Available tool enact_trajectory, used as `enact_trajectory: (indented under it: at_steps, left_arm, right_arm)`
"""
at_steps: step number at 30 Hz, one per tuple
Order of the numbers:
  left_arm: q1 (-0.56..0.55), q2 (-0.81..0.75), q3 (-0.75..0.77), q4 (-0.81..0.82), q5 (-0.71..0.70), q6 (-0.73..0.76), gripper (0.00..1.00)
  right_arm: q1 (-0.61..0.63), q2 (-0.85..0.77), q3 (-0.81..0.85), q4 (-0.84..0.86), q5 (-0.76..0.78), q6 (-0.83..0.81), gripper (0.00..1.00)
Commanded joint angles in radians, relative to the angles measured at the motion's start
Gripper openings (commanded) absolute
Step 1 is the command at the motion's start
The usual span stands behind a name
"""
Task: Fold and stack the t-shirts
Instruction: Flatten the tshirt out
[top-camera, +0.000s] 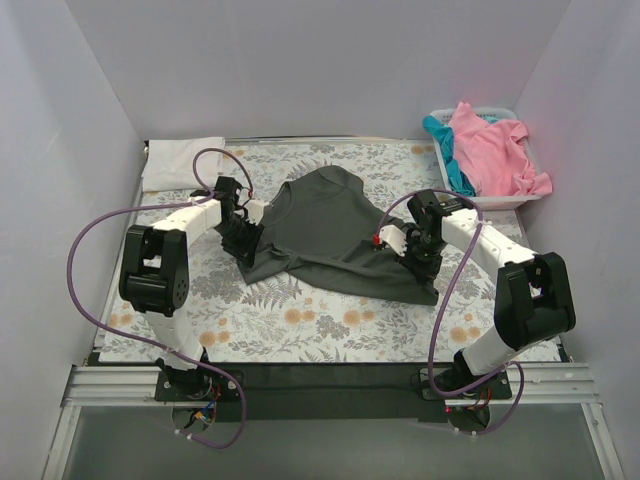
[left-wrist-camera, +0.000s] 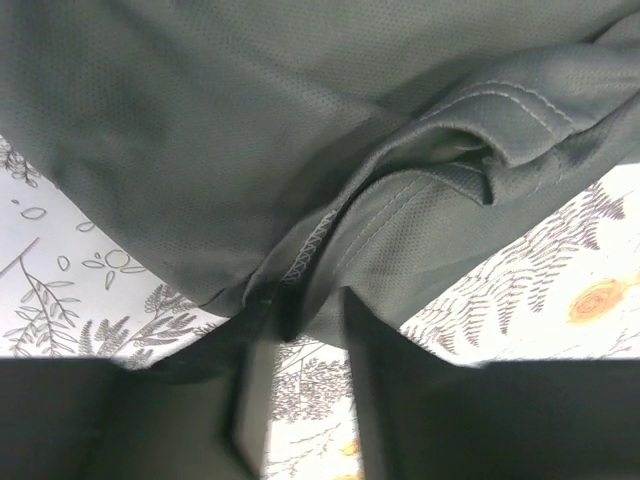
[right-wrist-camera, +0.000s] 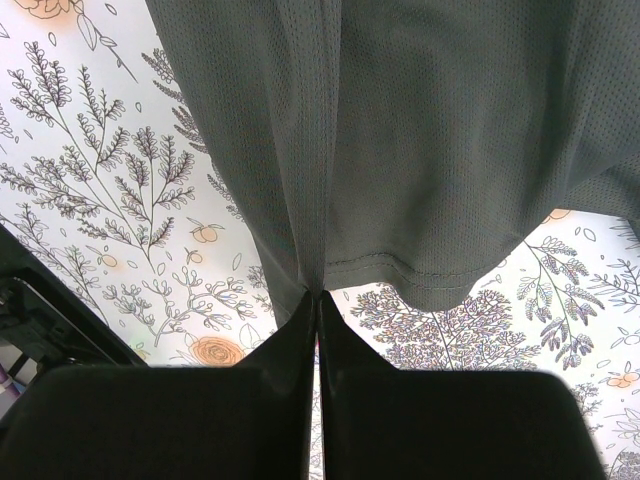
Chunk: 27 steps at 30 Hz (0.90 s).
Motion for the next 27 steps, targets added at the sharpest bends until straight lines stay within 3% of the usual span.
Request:
enact_trajectory:
  at_steps: [1, 3, 5, 8, 12, 16, 19, 22, 27]
  left_arm:
    - [0.000, -0.060, -0.001, 0.018, 0.016, -0.003, 0.26]
    - [0.000, -0.079, 0.007, 0.021, 0.016, -0.017, 0.08]
    - [0.001, -0.091, 0.019, 0.021, 0.014, -0.028, 0.00]
    - [0.013, -0.132, 0.053, 0.035, -0.010, -0.043, 0.00]
    - [0.076, -0.155, 0.218, 0.040, -0.035, -0.071, 0.00]
    - [0.122, -0.163, 0.486, 0.041, -0.038, -0.094, 0.00]
    - [0.128, -0.206, 0.579, 0.060, -0.038, -0.109, 0.00]
    - [0.132, -0.270, 0.590, 0.112, -0.059, -0.132, 0.00]
    - [0.135, -0.515, 0.469, 0.237, -0.118, -0.177, 0.00]
  right_arm:
    - [-0.003, -0.026, 0.004, -0.009, -0.006, -0.030, 0.01]
    - [-0.005, -0.031, 0.012, -0.010, -0.007, -0.029, 0.01]
    - [-0.003, -0.034, 0.019, -0.010, -0.007, -0.024, 0.01]
    - [-0.006, -0.041, 0.045, -0.007, 0.004, -0.022, 0.01]
    - [-0.031, -0.029, 0.160, -0.001, 0.051, -0.003, 0.01]
    - [-0.060, 0.000, 0.363, -0.001, 0.096, 0.020, 0.01]
    - [-0.060, 0.009, 0.501, 0.000, 0.120, 0.031, 0.01]
    - [-0.060, -0.011, 0.611, -0.001, 0.131, 0.037, 0.01]
    - [-0.062, -0.098, 0.699, 0.013, 0.155, 0.047, 0.01]
